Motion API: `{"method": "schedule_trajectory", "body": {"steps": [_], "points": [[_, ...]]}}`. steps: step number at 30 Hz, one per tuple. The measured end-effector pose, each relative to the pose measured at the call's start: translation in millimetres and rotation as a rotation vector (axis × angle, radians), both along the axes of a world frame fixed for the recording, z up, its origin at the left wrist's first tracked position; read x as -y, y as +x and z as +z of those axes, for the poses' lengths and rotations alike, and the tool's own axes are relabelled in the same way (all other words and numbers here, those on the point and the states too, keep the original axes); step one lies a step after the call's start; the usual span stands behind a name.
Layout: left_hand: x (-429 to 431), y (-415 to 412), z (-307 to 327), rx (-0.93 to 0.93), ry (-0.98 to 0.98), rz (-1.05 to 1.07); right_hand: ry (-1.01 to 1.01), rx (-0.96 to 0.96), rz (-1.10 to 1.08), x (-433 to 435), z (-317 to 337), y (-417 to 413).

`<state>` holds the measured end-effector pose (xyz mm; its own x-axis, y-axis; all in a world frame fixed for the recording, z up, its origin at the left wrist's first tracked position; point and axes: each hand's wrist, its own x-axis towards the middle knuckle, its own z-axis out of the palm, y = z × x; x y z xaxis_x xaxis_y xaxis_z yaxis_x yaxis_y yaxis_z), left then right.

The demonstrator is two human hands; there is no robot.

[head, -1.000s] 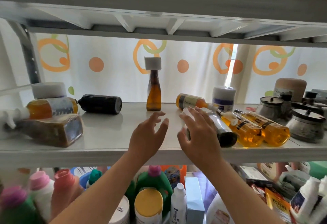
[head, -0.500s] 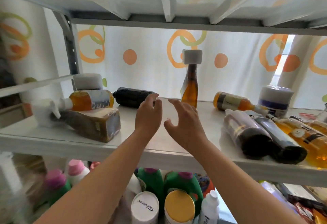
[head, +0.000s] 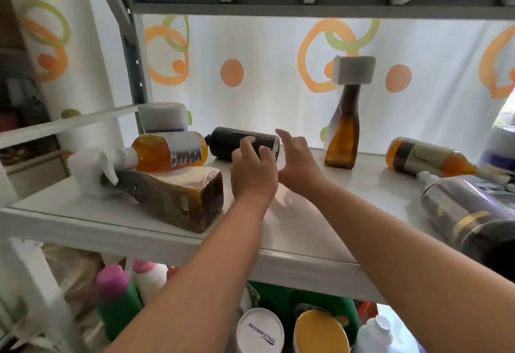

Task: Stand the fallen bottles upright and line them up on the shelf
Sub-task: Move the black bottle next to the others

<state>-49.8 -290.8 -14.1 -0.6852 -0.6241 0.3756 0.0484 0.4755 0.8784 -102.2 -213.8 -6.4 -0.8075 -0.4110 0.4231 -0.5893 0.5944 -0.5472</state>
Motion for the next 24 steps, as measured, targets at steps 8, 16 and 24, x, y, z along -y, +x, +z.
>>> {"method": "schedule_trajectory", "body": {"steps": [8,16,24], "points": [[0.6,-0.9,-4.3,0.058,0.010,-0.019,0.034,-0.013,-0.039,30.6,-5.7,-29.9],[0.7,-5.0,-6.0,0.135,-0.006,-0.062,0.024,-0.094,-0.040,24.0,-5.2,-23.0],[-1.2,8.0,-3.7,0.207,-0.109,-0.145,0.160,-0.235,-0.157,1.8,-2.3,-3.0]]}}
